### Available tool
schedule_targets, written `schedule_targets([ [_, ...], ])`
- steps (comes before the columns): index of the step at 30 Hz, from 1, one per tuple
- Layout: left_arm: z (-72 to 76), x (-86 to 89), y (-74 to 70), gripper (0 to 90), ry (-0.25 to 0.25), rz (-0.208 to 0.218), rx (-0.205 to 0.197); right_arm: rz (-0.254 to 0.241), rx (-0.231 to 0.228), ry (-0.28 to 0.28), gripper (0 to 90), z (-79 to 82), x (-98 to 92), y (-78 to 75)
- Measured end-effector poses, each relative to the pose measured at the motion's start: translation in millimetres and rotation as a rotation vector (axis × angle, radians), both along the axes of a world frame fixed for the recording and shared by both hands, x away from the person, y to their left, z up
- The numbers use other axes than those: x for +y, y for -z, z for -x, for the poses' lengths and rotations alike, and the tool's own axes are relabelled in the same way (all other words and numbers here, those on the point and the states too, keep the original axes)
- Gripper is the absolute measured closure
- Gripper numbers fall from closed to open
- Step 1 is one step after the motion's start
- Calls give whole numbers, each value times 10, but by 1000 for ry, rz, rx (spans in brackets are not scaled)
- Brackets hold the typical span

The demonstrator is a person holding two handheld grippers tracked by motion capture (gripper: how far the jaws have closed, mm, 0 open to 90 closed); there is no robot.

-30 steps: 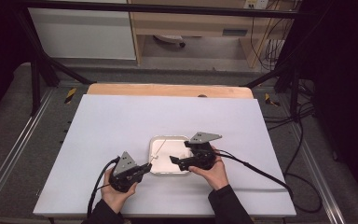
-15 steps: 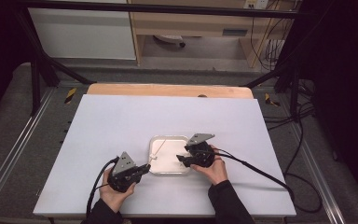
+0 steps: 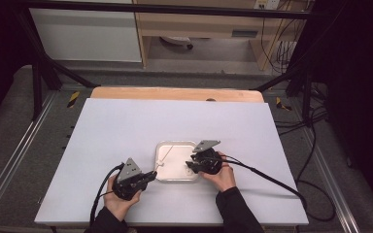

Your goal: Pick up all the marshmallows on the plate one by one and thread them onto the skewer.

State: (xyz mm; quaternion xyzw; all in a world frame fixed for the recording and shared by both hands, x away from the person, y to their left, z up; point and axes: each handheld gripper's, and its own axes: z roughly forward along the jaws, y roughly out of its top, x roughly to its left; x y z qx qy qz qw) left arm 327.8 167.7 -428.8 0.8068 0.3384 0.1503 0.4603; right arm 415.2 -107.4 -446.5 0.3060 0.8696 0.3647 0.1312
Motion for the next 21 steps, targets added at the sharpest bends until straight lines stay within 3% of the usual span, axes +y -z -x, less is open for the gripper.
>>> schedule_targets([
  [10, 10, -3, -3, 885, 3, 5, -4, -14, 3, 13, 701, 0, 3, 12],
  [21, 27, -12, -12, 885, 11, 12, -10, -205, 7, -3, 712, 75, -123, -320],
])
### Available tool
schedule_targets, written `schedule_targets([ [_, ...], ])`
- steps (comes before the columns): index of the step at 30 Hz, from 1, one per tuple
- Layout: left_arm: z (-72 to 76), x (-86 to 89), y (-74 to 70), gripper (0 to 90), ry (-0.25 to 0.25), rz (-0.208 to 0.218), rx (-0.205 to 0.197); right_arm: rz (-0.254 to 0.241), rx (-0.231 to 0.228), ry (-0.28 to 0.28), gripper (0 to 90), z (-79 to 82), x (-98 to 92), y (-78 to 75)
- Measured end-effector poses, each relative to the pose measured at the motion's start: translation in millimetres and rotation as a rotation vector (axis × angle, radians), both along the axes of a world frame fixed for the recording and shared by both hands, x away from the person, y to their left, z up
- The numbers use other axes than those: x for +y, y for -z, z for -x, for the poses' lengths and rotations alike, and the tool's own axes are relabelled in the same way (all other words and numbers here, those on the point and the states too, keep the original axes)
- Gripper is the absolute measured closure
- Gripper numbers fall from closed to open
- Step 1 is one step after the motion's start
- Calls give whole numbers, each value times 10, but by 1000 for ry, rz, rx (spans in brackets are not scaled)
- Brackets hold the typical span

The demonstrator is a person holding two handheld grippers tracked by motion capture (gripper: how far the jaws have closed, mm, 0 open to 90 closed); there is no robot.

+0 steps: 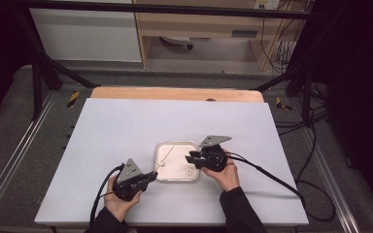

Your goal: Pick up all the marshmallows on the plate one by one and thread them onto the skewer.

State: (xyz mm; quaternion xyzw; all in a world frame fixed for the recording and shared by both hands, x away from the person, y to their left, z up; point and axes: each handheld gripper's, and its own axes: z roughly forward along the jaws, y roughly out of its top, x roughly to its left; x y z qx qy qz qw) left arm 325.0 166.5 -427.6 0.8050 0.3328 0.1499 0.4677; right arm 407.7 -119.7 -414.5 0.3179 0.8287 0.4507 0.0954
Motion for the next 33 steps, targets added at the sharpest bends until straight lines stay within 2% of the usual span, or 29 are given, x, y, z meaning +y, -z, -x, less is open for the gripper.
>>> schedule_targets([
  [14, 21, -16, -11, 885, 13, 8, -10, -207, -3, -5, 721, 100, -213, -376],
  [21, 34, -40, -14, 885, 21, 7, -17, -357, 13, -27, 725, 98, -249, -503],
  [29, 47, -57, -26, 885, 34, 9, -27, -431, 51, -39, 726, 33, -135, -528],
  [33, 56, -63, -36, 885, 38, 12, -34, -446, 77, -37, 724, -6, -91, -489],
])
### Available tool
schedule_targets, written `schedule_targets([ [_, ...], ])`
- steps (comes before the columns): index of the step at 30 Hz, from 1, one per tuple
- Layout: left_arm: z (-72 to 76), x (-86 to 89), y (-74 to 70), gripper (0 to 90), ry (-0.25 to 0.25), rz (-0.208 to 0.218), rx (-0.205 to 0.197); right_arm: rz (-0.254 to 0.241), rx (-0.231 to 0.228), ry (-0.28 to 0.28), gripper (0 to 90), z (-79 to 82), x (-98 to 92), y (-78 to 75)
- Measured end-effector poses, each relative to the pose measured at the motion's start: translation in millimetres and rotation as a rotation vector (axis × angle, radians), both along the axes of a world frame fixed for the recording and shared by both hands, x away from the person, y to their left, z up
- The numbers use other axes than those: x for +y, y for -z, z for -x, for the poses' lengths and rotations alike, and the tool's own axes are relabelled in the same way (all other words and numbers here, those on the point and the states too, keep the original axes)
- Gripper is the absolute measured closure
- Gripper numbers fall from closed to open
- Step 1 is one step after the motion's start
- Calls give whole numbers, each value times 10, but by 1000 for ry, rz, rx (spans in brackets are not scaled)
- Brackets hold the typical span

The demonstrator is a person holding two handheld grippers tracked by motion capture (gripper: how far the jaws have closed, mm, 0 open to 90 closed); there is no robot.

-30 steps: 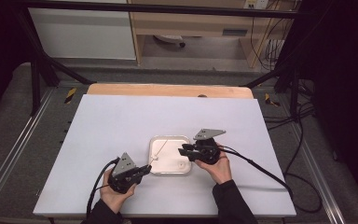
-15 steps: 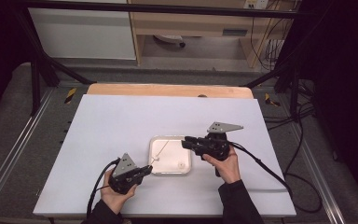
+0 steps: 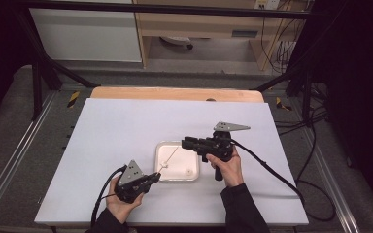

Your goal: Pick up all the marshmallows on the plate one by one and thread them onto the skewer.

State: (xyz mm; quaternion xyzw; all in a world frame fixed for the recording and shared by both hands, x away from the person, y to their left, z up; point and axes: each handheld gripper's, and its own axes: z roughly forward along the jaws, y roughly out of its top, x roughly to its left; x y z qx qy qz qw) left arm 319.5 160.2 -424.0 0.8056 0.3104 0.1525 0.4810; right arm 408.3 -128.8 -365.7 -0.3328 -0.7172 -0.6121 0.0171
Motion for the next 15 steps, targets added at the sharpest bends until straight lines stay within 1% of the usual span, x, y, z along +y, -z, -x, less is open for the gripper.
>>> schedule_targets([
  [2, 1, -3, 1, 885, 0, 2, 0, -13, 10, -3, 723, -11, 15, 16],
  [7, 9, -13, 0, 885, 5, 4, -3, -24, 18, -4, 724, -31, 33, 39],
  [9, 12, -18, 0, 885, 5, 5, -4, -36, 26, -7, 724, -36, 41, 45],
  [15, 20, -30, 3, 885, 8, 2, -9, -41, 35, -25, 727, -26, 83, 81],
])
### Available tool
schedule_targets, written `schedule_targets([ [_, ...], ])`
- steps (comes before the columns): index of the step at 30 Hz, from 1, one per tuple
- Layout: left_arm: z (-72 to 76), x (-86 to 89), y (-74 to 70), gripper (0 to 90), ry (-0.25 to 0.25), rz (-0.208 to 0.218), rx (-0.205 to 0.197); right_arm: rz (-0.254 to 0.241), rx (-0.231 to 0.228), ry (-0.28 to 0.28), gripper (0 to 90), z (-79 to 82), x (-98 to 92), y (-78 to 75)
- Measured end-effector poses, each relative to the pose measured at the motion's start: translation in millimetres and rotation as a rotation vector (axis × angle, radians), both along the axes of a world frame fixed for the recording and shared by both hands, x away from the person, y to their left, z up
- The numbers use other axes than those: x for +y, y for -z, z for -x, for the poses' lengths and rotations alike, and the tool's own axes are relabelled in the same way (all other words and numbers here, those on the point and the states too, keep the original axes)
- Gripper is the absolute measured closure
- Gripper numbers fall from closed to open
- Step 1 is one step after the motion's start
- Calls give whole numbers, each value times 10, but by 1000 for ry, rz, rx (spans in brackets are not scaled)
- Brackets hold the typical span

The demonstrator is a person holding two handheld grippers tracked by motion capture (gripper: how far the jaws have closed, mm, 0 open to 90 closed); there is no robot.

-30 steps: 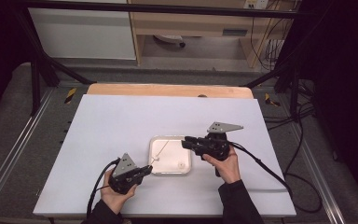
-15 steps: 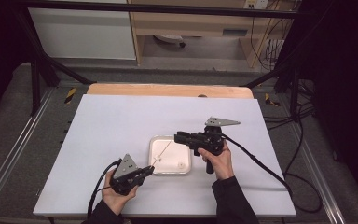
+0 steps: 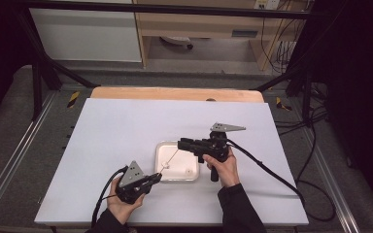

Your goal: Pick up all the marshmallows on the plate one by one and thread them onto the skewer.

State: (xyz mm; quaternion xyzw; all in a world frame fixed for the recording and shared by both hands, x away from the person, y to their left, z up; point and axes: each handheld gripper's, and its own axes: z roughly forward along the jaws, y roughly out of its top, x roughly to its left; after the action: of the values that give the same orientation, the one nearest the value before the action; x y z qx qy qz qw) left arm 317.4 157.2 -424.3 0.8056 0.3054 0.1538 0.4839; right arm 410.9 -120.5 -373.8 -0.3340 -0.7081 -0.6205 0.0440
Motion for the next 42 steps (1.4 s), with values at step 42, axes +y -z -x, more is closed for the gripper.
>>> schedule_targets([
  [42, 3, -69, -2, 886, -39, 34, -16, -27, 44, -50, 796, 224, 285, 307],
])
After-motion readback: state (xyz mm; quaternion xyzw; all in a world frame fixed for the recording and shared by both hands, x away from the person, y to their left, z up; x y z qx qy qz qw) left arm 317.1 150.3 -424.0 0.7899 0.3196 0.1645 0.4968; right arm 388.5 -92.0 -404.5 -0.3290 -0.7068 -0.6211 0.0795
